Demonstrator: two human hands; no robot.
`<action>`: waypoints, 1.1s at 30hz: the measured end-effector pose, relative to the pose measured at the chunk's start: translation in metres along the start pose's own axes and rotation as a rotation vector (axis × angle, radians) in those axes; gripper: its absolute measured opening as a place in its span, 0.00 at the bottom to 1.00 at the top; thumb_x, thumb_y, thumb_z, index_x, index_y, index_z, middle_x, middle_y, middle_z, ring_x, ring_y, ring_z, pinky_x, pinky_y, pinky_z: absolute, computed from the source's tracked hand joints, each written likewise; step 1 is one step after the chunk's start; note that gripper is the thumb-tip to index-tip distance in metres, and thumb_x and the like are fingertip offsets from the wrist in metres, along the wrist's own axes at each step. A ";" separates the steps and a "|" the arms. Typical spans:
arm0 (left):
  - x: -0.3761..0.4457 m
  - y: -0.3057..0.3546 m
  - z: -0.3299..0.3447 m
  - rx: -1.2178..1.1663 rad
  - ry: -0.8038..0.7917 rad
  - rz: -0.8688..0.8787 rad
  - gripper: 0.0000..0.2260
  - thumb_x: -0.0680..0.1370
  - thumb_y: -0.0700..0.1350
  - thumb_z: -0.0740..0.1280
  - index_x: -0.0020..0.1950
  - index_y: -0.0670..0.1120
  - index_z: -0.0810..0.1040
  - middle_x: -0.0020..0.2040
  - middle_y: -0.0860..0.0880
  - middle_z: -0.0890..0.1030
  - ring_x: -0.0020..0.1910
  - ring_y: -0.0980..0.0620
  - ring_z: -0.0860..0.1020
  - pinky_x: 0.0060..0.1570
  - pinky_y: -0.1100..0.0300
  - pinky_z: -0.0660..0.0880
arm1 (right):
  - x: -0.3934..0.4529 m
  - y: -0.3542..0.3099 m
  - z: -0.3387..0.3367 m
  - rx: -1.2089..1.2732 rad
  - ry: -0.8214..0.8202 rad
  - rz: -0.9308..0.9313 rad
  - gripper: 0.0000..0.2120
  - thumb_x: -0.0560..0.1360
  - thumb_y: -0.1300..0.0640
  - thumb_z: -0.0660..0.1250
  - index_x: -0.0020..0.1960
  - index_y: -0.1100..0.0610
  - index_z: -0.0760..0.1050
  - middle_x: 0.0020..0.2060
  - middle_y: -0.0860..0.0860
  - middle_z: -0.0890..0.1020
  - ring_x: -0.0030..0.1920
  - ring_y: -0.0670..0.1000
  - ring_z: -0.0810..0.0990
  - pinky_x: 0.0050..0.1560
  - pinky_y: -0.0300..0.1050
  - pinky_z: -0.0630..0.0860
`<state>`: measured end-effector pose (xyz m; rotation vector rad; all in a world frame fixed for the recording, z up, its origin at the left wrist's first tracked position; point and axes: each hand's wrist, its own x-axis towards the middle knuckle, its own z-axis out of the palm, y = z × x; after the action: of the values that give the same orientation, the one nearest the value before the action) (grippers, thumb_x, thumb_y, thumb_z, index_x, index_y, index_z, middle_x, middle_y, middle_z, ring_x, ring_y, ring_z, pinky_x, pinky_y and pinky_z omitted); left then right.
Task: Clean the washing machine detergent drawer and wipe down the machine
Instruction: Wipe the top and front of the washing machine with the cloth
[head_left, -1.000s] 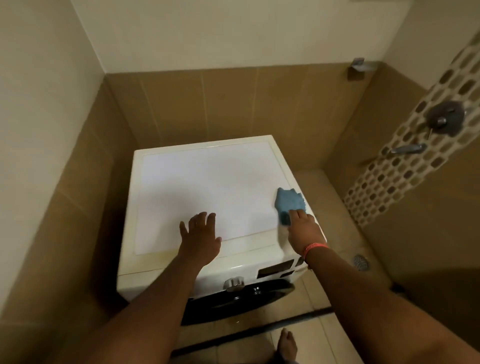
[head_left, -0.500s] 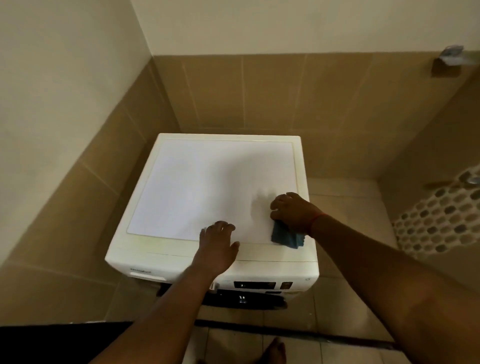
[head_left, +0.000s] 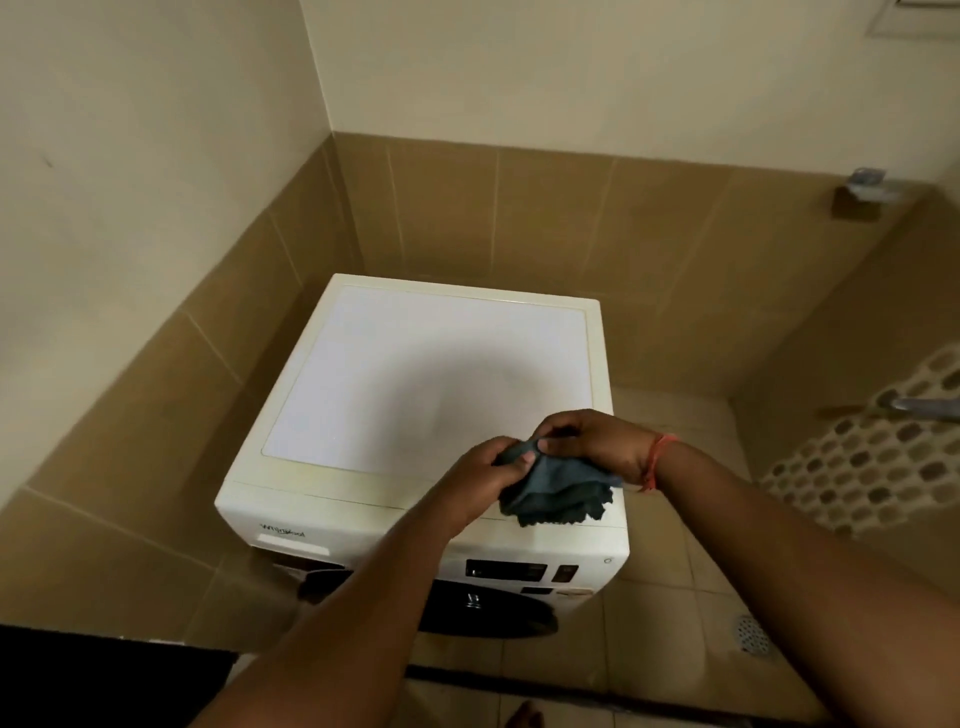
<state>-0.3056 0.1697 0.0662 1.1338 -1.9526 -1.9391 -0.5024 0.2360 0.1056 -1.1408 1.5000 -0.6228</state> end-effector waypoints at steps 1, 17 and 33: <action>-0.002 -0.001 0.002 -0.020 -0.003 -0.037 0.10 0.80 0.53 0.65 0.54 0.48 0.79 0.51 0.46 0.83 0.48 0.49 0.80 0.50 0.52 0.78 | -0.004 0.006 0.001 -0.012 0.012 0.029 0.09 0.78 0.52 0.67 0.55 0.53 0.80 0.51 0.54 0.84 0.54 0.54 0.82 0.58 0.48 0.78; 0.006 -0.029 0.065 0.673 0.293 -0.238 0.15 0.81 0.56 0.60 0.55 0.45 0.76 0.51 0.47 0.80 0.47 0.48 0.79 0.45 0.55 0.76 | 0.016 0.067 -0.015 -0.719 0.385 0.091 0.23 0.78 0.52 0.65 0.71 0.53 0.67 0.68 0.55 0.70 0.68 0.57 0.69 0.68 0.52 0.68; -0.030 -0.066 0.097 1.130 0.793 -0.245 0.27 0.77 0.59 0.58 0.70 0.45 0.70 0.68 0.43 0.72 0.67 0.41 0.69 0.68 0.34 0.63 | -0.016 0.166 0.031 -1.174 0.073 -0.460 0.29 0.81 0.40 0.49 0.78 0.52 0.57 0.78 0.54 0.56 0.78 0.57 0.51 0.75 0.63 0.51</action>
<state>-0.3173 0.2723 0.0039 1.9825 -2.3551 -0.0831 -0.5272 0.3228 -0.0382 -2.4122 1.6868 0.0038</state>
